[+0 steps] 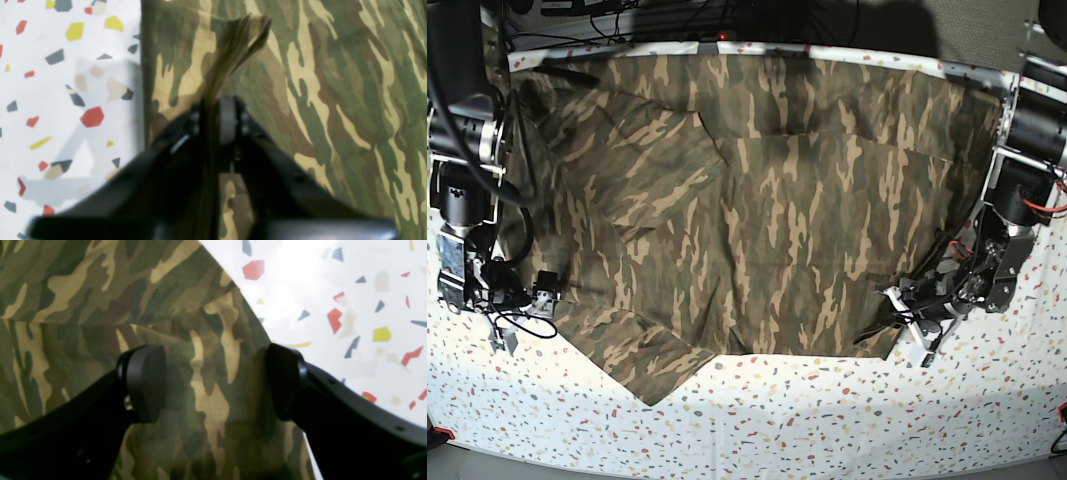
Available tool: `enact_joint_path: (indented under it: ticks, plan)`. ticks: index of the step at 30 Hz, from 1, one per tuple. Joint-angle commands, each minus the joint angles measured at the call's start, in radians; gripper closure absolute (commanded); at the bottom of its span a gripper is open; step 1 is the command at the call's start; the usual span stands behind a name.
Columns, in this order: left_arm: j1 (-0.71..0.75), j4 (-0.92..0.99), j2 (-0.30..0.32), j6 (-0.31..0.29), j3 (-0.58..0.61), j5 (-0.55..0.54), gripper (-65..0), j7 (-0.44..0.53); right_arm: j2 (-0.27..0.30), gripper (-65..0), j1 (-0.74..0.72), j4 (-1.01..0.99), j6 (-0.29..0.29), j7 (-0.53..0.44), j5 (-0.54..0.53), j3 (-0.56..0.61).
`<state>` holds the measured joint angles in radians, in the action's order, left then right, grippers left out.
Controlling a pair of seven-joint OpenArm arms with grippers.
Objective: Fold the T-shirt properly
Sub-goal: 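Lower both grippers and grasp the hem corners of the shirt, then lift the hem corners with both grippers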
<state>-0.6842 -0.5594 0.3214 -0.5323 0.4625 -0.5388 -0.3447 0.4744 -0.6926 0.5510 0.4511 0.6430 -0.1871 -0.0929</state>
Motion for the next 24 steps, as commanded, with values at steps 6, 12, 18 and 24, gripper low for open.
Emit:
enact_joint_path:
  ticks: [6, 12, 18, 24]
  plan:
    - [-0.036, -0.017, 0.008, -0.007, -0.005, -0.011, 0.0, 0.03, 0.018, -46.2, -0.035, 0.014, 0.007, -0.03, -0.007, -0.005]
    - [-0.036, -0.017, 0.008, -0.007, -0.005, -0.011, 0.0, 0.032, 0.018, -46.2, -0.035, 0.014, 0.044, -0.034, -0.008, -0.005]
    - [-0.036, -0.017, 0.009, -0.007, -0.005, -0.011, 0.0, 0.032, 0.018, -46.2, -0.019, 0.014, 0.045, -0.037, -0.007, -0.005]
    - [-0.036, -0.017, 0.009, -0.007, -0.005, -0.011, 0.0, 0.032, 0.018, -46.1, 0.048, 0.013, 0.045, -0.064, -0.004, -0.005]
